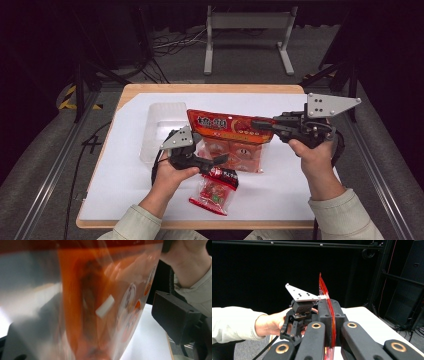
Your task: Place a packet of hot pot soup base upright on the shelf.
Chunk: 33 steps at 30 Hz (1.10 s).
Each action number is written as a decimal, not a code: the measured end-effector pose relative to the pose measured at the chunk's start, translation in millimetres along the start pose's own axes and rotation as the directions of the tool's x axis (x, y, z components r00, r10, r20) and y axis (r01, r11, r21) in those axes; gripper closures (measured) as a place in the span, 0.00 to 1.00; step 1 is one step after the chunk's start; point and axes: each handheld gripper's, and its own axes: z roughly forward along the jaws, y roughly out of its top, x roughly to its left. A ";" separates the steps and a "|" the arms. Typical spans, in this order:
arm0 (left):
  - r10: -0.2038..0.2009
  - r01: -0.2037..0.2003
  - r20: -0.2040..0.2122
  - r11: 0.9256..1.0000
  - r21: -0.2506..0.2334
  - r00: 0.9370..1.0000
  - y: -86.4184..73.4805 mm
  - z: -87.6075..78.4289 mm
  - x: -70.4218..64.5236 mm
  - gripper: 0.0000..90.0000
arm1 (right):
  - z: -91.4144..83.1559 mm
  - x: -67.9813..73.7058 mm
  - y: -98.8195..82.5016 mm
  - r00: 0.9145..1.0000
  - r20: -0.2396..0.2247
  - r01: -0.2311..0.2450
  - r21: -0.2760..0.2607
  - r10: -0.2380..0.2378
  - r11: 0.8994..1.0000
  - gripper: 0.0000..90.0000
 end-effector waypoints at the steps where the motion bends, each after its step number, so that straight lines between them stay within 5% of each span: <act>1: -0.003 0.003 0.006 1.000 -0.007 1.000 0.2 -0.3 -0.2 0.23 | 0.1 -0.2 -0.5 1.000 0.000 -0.002 -0.004 0.002 1.000 1.00; 10: -0.010 0.013 0.032 0.996 -0.092 0.999 -5.1 -1.4 -3.0 0.46 | 3.2 0.4 -4.1 1.000 -0.017 -0.022 -0.038 0.022 0.999 1.00; 16: 0.001 0.005 0.062 0.996 -0.092 0.998 -6.7 -3.1 -5.5 0.66 | 2.7 -1.5 -8.1 0.999 -0.014 -0.039 -0.063 0.038 0.997 1.00; 20: -0.015 0.024 0.095 0.995 -0.093 0.995 -9.3 -1.8 -6.7 0.73 | 1.8 -2.6 -10.5 0.999 -0.011 -0.047 -0.069 0.046 0.996 1.00; 25: 0.039 -0.033 0.083 0.996 -0.083 0.996 -7.0 -1.6 -12.5 0.78 | -1.9 -3.7 -12.9 0.999 -0.001 -0.052 -0.083 0.052 0.995 1.00; 33: 0.050 -0.045 0.077 0.997 -0.062 0.996 -4.7 -3.0 -15.7 0.79 | -2.9 -3.8 -14.1 0.999 0.007 -0.046 -0.080 0.046 0.996 1.00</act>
